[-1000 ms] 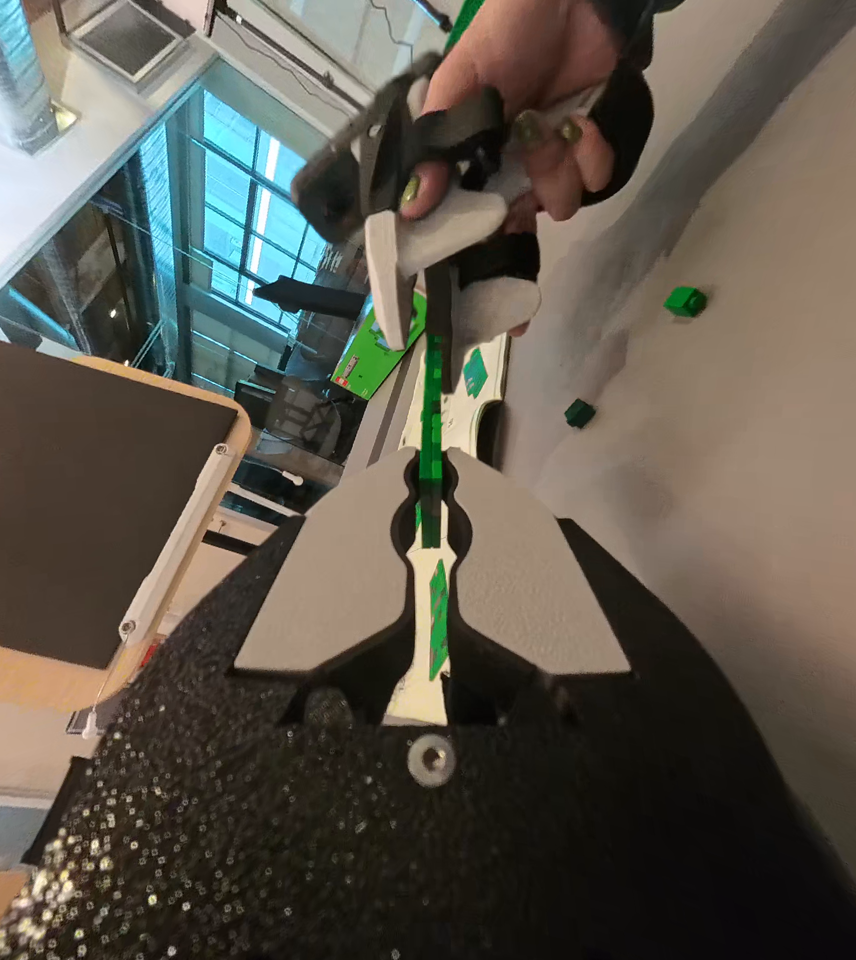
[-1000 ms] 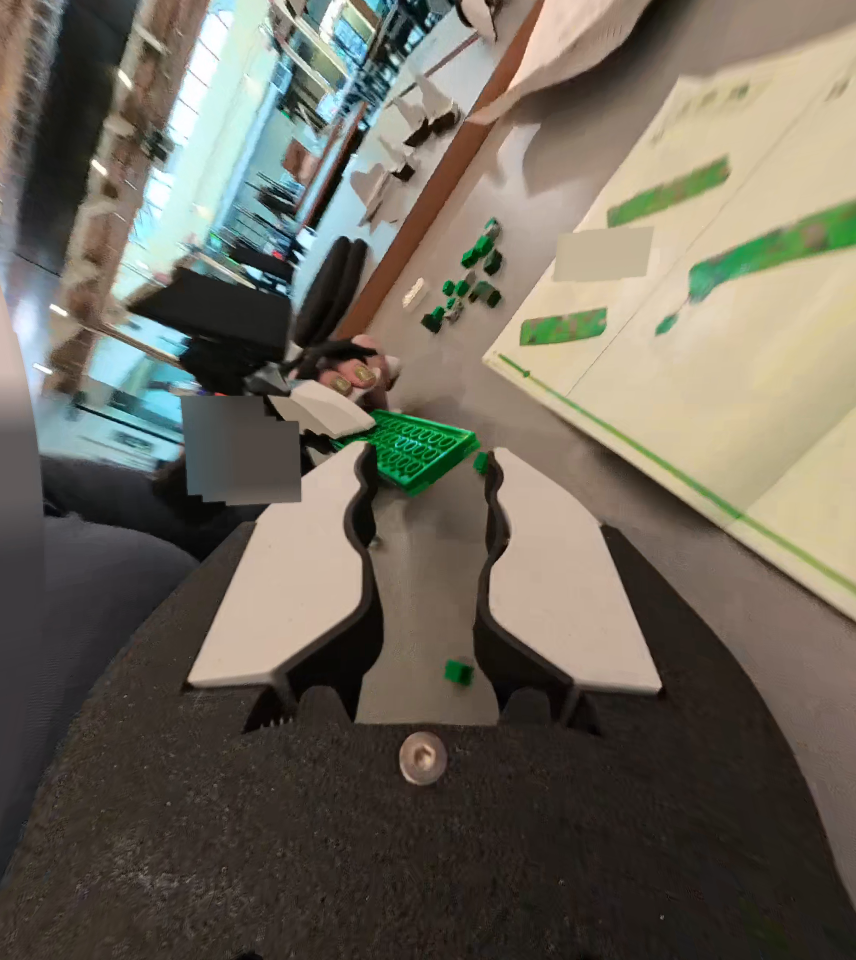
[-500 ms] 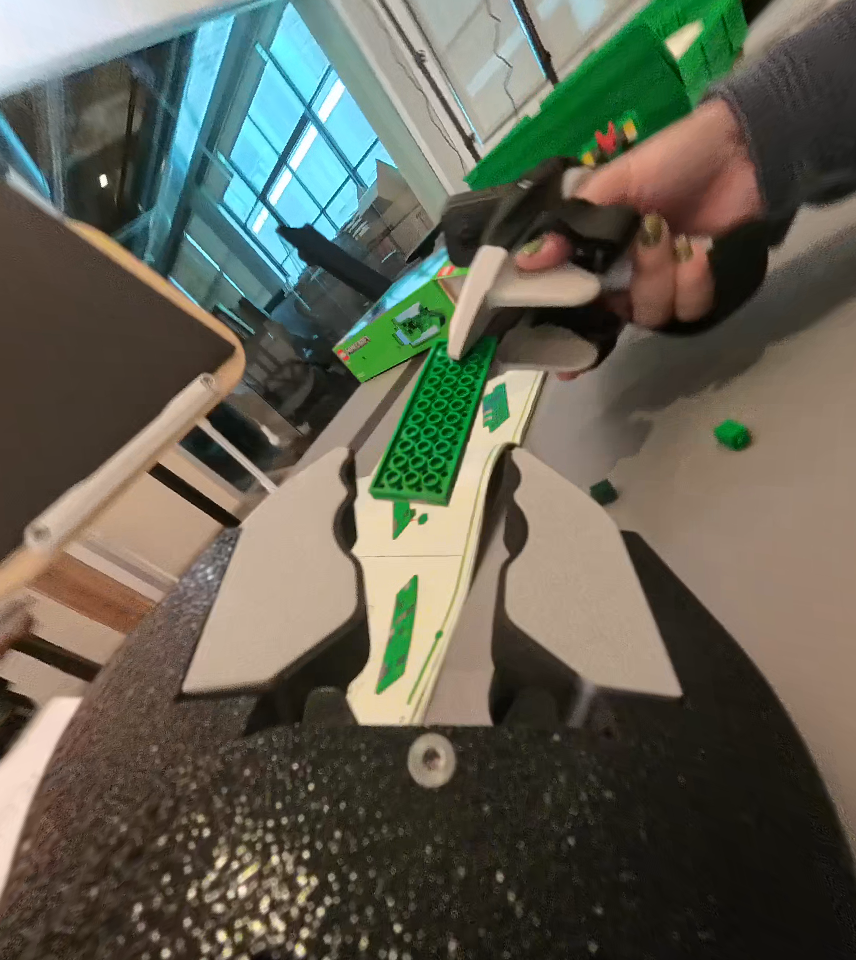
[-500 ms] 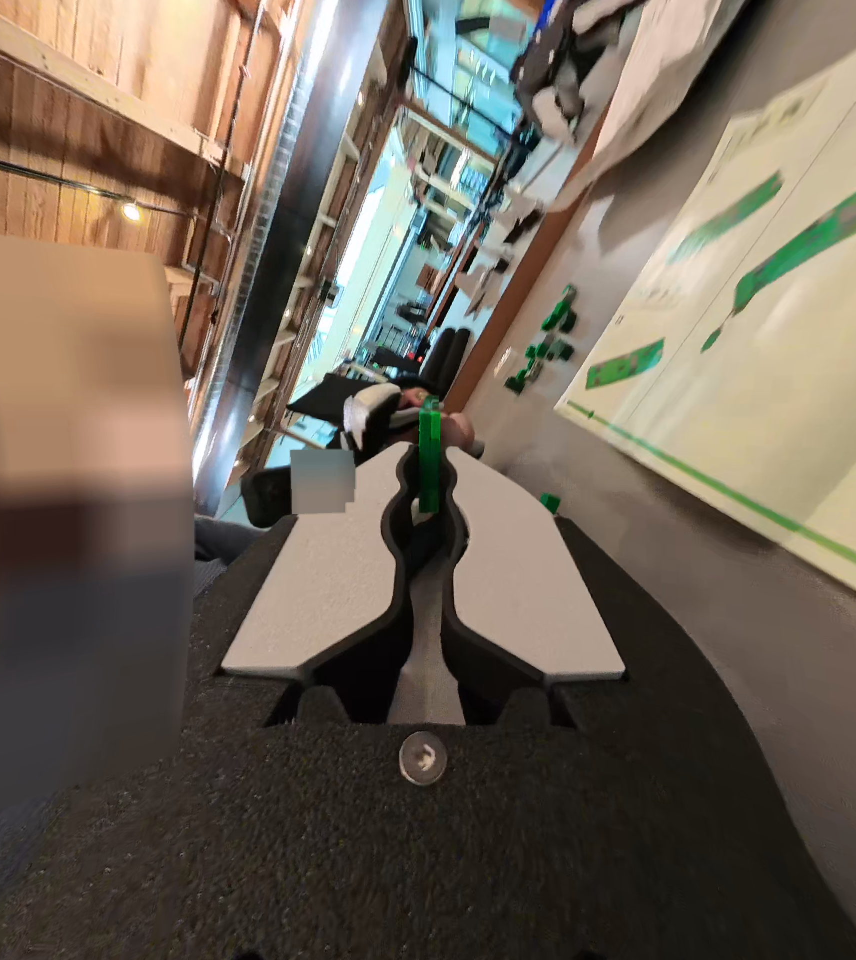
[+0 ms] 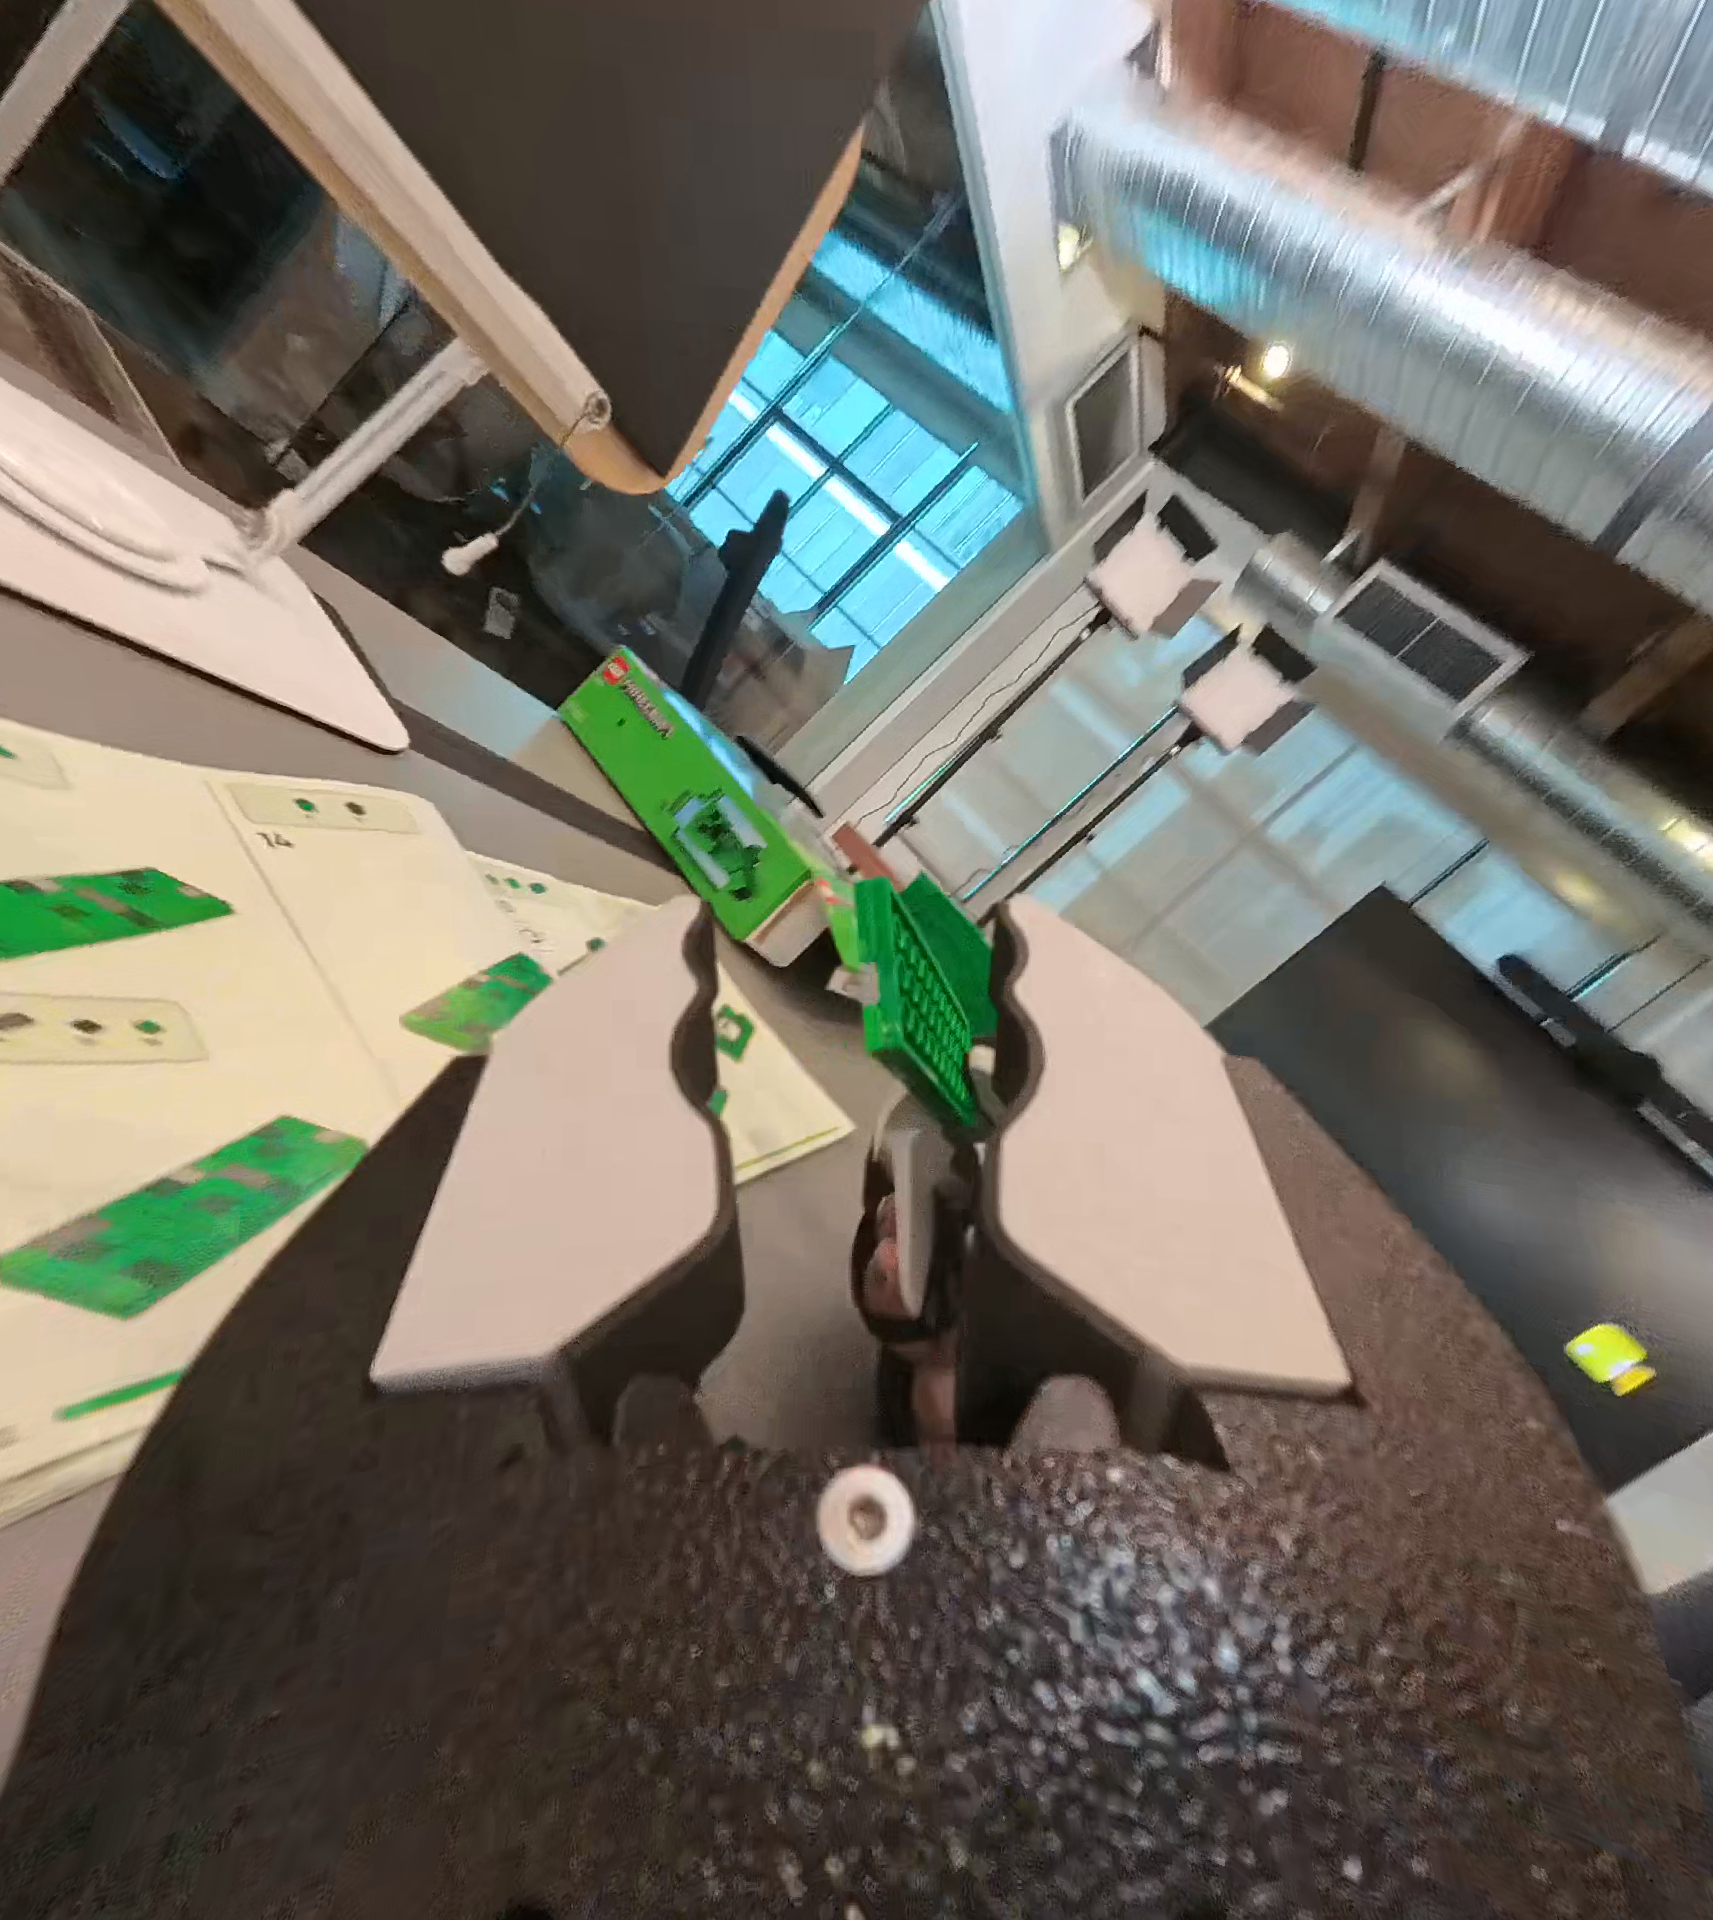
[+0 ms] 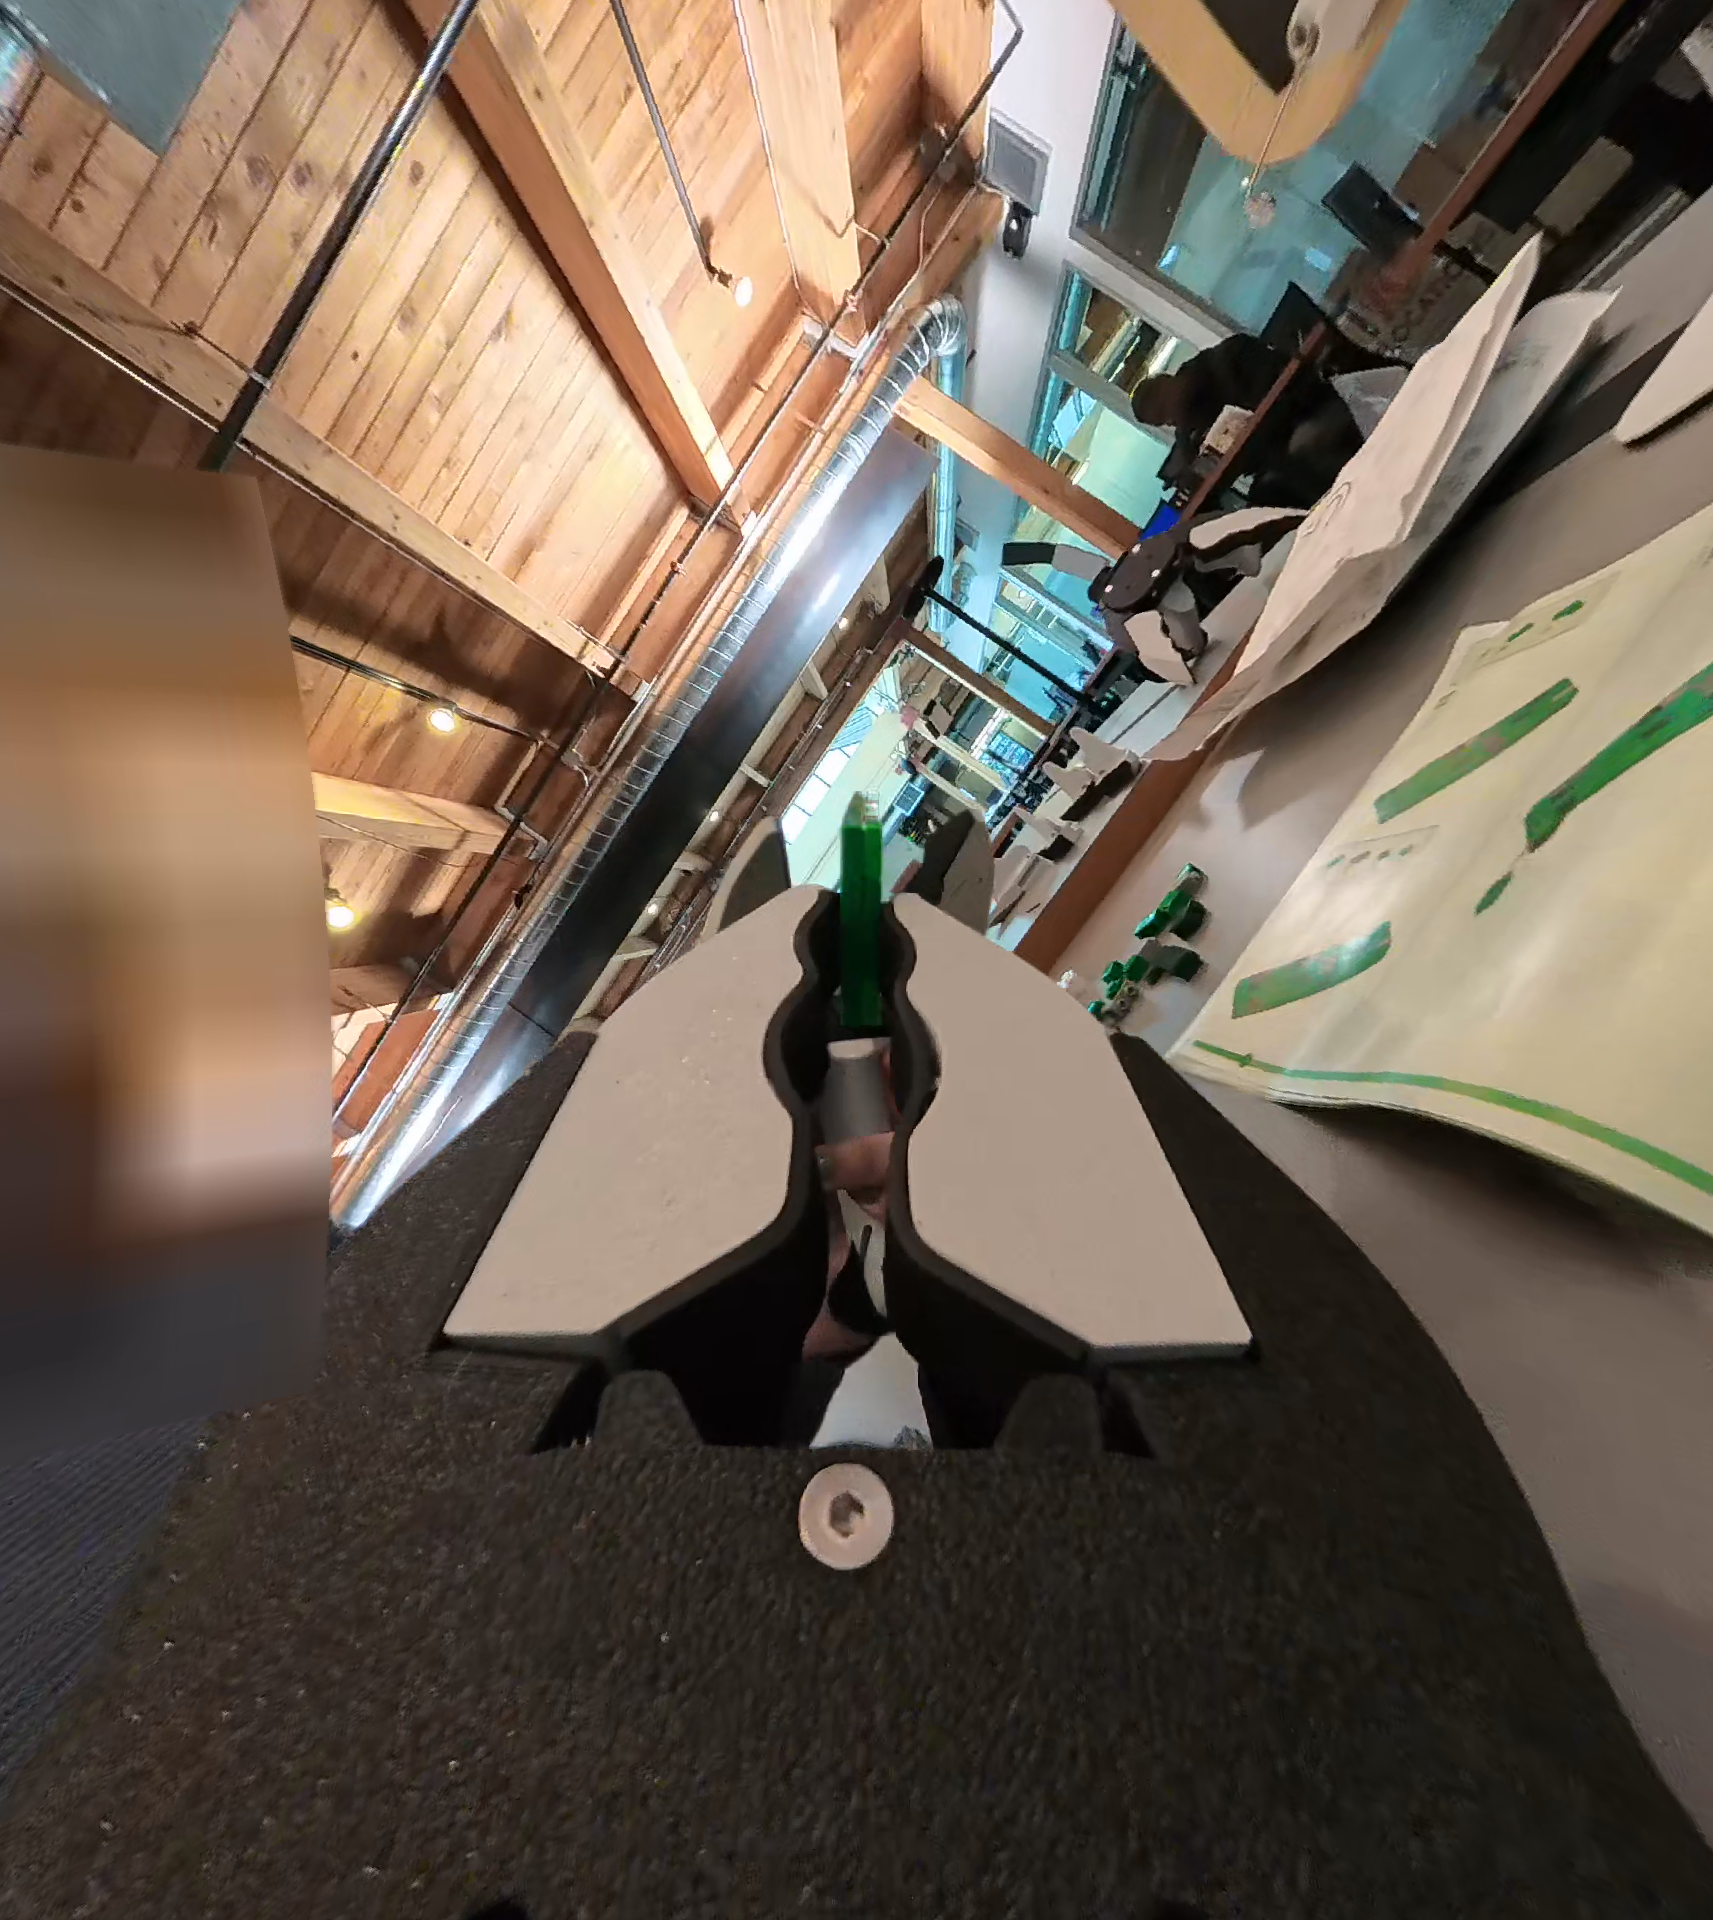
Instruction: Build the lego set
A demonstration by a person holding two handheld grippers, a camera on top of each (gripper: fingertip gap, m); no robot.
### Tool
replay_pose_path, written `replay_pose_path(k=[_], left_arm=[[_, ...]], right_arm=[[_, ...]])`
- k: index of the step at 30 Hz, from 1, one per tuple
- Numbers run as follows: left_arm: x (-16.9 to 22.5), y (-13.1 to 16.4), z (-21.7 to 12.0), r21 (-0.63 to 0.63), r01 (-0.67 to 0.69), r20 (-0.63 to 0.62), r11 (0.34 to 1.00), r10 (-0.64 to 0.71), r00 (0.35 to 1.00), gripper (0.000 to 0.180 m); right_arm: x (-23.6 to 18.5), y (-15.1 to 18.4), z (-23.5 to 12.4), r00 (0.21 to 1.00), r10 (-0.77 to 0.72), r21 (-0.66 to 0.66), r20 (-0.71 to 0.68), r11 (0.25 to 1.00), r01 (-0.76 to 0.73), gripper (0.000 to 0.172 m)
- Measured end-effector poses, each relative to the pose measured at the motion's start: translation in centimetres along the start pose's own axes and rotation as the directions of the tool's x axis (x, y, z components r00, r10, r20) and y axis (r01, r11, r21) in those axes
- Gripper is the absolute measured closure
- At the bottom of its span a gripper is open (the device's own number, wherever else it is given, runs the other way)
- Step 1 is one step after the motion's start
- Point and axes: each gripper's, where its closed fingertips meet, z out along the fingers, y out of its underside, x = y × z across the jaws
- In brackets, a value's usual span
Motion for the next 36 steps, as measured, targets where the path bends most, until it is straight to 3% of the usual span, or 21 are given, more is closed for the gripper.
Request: replay_pose_path(k=[3, 9, 17, 25, 28, 32, 36], left_arm=[[-0.2, 0.5, 0.3, -0.01, 0.036, -0.015, 0.999, -0.036, 0.999, 0.138], [-0.6, 0.9, 0.1, -0.043, -0.06, 0.024, 0.997, 0.061, 0.998, 0.153], [0.3, 1.1, -0.1, -0.02, 0.015, -0.071, 1.0, -0.017, 0.997, 0.17], [1.5, 0.9, -0.1, -0.022, 0.058, -0.167, 0.998, -0.061, 0.984, 0.174], [1.8, 0.7, -0.3, 0.006, 0.0, -0.175, 1.0, 0.001, 0.985, 0.171], [2.4, 0.8, -0.4, 0.019, -0.04, -0.201, 0.999, 0.043, 0.979, 0.148], [2.3, 0.6, -0.4, 0.05, 0.025, -0.217, 0.998, -0.014, 0.976, 0.157]], right_arm=[[-0.1, 0.7, 0.4, 1.0, 0.017, -0.021, 0.013, 1.0, -0.017, 0.165], [0.0, 1.6, 0.6, 1.0, -0.008, -0.065, -0.012, 0.998, 0.007, 0.165], [0.0, 1.7, 0.7, 1.0, -0.006, -0.066, -0.007, 0.998, 0.006, 0.165], [-0.5, 1.5, 0.6, 0.999, -0.005, -0.057, 0.04, 0.998, 0.007, 0.165], [-1.0, 1.5, 0.7, 0.998, -0.024, -0.051, 0.057, 0.998, 0.027, 0.165], [-1.1, 0.6, 0.4, 0.997, 0.014, 0.02, 0.072, 1.0, -0.016, 0.165], [-1.2, 0.6, 0.5, 0.998, 0.01, 0.039, 0.066, 0.999, -0.013, 0.165]])
